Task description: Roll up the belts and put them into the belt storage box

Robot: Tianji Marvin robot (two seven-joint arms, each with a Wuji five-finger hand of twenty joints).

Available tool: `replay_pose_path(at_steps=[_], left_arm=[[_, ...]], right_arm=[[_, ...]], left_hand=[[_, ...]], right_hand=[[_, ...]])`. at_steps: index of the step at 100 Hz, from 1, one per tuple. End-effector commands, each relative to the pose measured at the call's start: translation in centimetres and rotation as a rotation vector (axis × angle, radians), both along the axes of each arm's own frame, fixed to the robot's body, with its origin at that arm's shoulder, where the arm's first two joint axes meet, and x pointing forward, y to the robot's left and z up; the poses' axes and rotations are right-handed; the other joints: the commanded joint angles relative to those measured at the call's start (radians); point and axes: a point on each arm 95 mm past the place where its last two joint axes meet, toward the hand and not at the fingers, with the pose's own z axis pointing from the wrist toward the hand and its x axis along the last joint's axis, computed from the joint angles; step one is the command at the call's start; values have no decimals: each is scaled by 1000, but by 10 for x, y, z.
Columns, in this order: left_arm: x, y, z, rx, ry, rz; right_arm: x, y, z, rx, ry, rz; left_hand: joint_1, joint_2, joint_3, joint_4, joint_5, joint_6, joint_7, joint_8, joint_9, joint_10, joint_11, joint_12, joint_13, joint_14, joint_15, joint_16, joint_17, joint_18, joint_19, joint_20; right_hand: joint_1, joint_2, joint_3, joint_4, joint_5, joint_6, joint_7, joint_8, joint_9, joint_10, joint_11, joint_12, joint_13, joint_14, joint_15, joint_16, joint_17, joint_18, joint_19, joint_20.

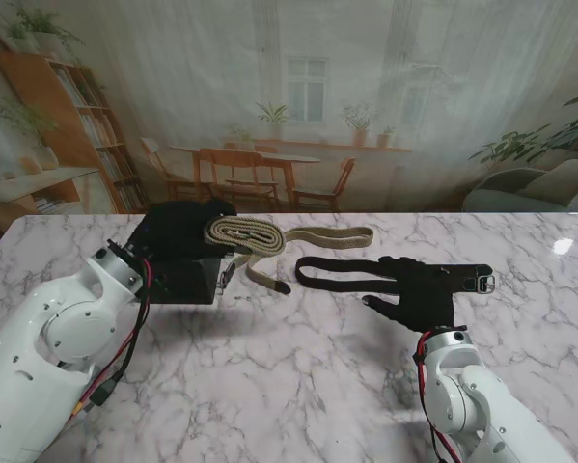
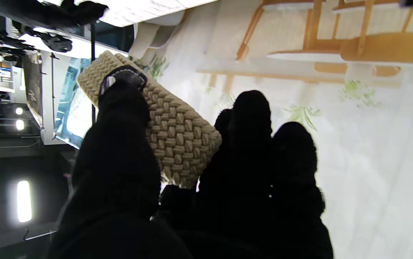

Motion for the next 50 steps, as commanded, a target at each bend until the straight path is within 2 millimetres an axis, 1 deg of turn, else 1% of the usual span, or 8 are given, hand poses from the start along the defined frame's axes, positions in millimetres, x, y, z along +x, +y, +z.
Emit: replay_pose_path(at_steps=[1, 5, 7, 10, 33, 50], left_arm=[[7, 10, 14, 1, -19, 27], [10, 15, 16, 0, -23, 43], [11, 18, 17, 0, -24, 51], [13, 22, 18, 0, -24, 62], [27, 54, 22, 14, -28, 151], [36, 72, 22, 33, -17, 202]], right_arm=[[-1, -3, -3, -7, 9, -13], [-1, -4, -4, -11, 9, -17], [-1, -5, -4, -14, 10, -17], [-2, -6, -5, -20, 13, -18], [-1, -11, -6, -33, 18, -19], [-1, -12, -6, -39, 11, -24]], left_hand=[[127, 124, 227, 53, 102, -185, 253, 67, 46, -89, 34, 17, -3, -3, 13, 1, -1, -46, 34, 21], [127, 125, 225, 53, 99, -186, 252, 68, 44, -88, 34, 18, -6, -4, 12, 1, -4, -48, 33, 22], [128, 127, 224, 54, 99, -187, 252, 70, 45, -100, 34, 19, -7, -3, 11, 1, -4, -48, 33, 22], [129, 128, 222, 54, 99, -187, 252, 70, 44, -104, 33, 20, -8, -3, 11, 2, -6, -49, 32, 22], [133, 133, 212, 57, 95, -189, 248, 75, 41, -106, 28, 25, -14, -1, 8, 3, -15, -49, 29, 25], [136, 137, 205, 59, 95, -191, 247, 77, 39, -107, 25, 27, -19, -1, 6, 4, -20, -49, 27, 26]], right_hand=[[11, 10, -15, 28, 22, -32, -23, 23, -16, -14, -17, -6, -22, -23, -51, -23, -21, -30, -18, -13], [13, 10, -15, 28, 23, -31, -24, 24, -16, -13, -17, -6, -23, -24, -52, -23, -21, -29, -19, -12], [13, 10, -16, 28, 24, -31, -25, 24, -14, -14, -17, -6, -22, -24, -52, -23, -21, -29, -20, -11], [13, 9, -16, 28, 25, -32, -25, 25, -13, -14, -17, -6, -23, -24, -53, -23, -21, -29, -20, -11], [12, 10, -18, 29, 26, -33, -36, 31, -14, -11, -21, -7, -26, -25, -58, -23, -28, -29, -33, -7], [17, 7, -18, 30, 29, -35, -41, 35, -12, -12, -21, -7, -26, -26, -60, -23, -31, -29, -40, -5]])
